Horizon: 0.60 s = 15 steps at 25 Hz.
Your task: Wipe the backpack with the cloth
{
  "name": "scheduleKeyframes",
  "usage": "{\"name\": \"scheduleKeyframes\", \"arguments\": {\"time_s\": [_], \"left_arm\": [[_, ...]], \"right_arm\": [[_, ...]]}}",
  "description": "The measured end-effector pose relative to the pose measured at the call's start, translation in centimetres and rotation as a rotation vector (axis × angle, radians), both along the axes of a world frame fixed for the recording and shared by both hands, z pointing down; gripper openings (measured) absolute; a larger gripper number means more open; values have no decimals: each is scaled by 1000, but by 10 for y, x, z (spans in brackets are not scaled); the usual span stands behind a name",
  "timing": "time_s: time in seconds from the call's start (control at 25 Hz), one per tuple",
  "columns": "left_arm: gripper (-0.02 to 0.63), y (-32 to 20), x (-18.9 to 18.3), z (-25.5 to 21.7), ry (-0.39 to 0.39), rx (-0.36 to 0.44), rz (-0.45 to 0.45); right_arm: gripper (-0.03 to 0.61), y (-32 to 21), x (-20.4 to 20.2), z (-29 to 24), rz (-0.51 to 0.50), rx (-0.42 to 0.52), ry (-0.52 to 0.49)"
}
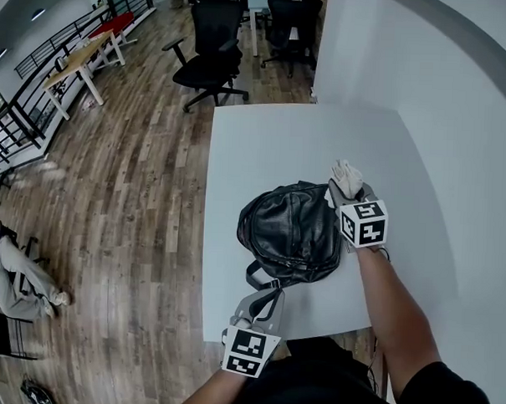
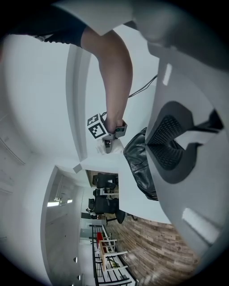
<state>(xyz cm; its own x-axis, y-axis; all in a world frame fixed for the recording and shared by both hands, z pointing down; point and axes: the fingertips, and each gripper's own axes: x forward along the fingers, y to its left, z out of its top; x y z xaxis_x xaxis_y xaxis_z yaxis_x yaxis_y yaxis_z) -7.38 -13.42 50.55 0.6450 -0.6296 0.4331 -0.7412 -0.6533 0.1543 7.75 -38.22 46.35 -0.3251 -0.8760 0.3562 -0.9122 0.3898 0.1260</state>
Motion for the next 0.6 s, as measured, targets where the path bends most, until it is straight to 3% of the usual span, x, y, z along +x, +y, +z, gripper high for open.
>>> {"name": "scheduleKeyframes", "arguments": {"time_s": [0.4, 0.6], "left_arm": [[6, 10, -5, -3, 2, 2, -17], [6, 7, -16, 3, 98, -93, -80]], "right_arm": [[98, 17, 0, -10, 2, 20, -47], [100, 26, -26, -6, -37, 9, -118]]}}
